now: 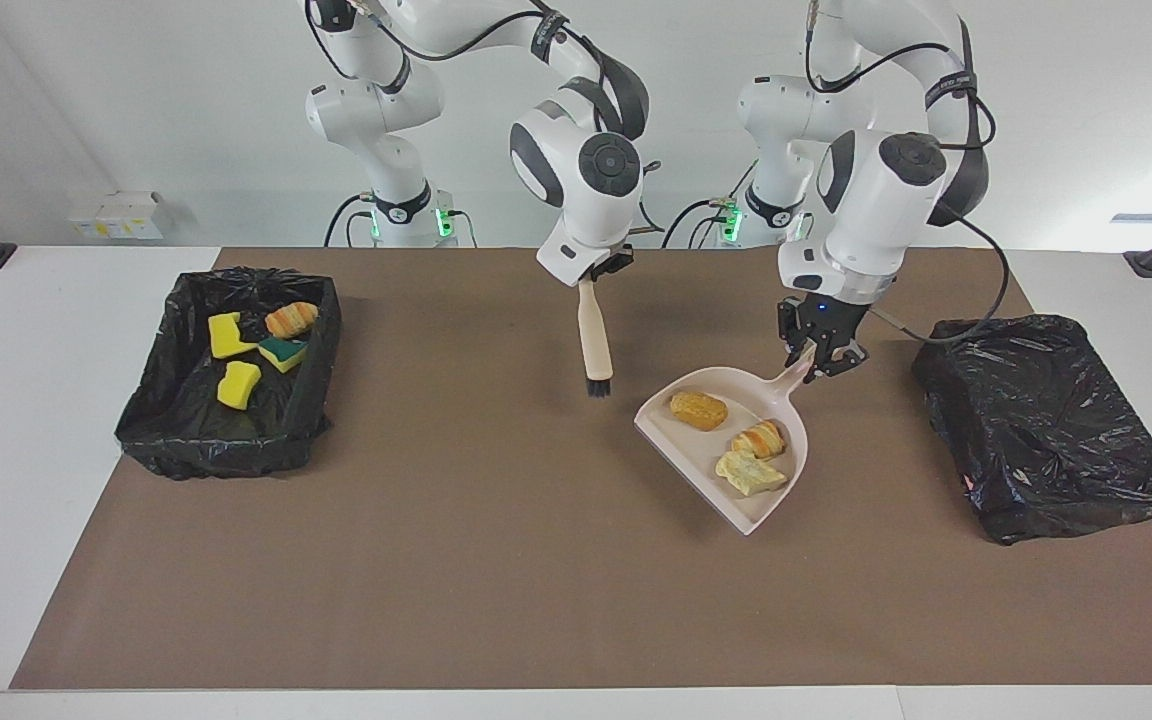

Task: Sweep and dump trash in bin
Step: 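Carry the loaded dustpan with the left gripper to the nearby bin, then tip the dustpan into the bin while the right gripper sets down the brush, then bring the empty dustpan back and lower it onto the table with the left gripper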

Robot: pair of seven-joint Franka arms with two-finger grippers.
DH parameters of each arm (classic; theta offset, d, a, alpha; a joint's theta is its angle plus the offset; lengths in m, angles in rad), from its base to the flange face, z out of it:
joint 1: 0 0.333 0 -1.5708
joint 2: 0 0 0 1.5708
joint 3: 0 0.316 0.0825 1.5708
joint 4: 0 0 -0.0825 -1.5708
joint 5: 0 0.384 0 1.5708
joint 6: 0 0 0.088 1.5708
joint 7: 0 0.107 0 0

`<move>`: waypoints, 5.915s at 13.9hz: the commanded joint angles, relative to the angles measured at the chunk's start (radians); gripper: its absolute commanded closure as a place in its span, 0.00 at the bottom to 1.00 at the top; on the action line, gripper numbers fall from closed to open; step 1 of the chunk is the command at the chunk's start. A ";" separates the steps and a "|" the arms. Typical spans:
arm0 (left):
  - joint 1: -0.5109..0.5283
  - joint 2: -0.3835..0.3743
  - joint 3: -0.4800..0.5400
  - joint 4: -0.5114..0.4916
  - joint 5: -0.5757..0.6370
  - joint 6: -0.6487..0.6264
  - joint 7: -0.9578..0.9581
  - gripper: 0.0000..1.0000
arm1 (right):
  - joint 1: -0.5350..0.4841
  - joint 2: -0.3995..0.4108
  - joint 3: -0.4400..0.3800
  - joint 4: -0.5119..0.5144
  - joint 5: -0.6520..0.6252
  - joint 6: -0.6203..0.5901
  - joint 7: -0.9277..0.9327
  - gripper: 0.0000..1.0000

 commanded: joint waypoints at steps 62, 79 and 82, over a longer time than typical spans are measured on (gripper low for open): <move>-0.100 0.065 -0.036 0.348 0.082 -0.347 -0.806 1.00 | -0.472 -0.221 -0.299 0.187 -0.156 -0.082 -0.629 0.00; -0.411 0.231 -0.034 0.149 0.004 0.051 -1.264 1.00 | -0.472 -0.221 -0.299 0.187 -0.156 -0.082 -0.629 0.00; -0.414 0.233 -0.034 0.117 0.002 0.097 -1.285 1.00 | -0.472 -0.221 -0.299 0.187 -0.156 -0.082 -0.629 0.00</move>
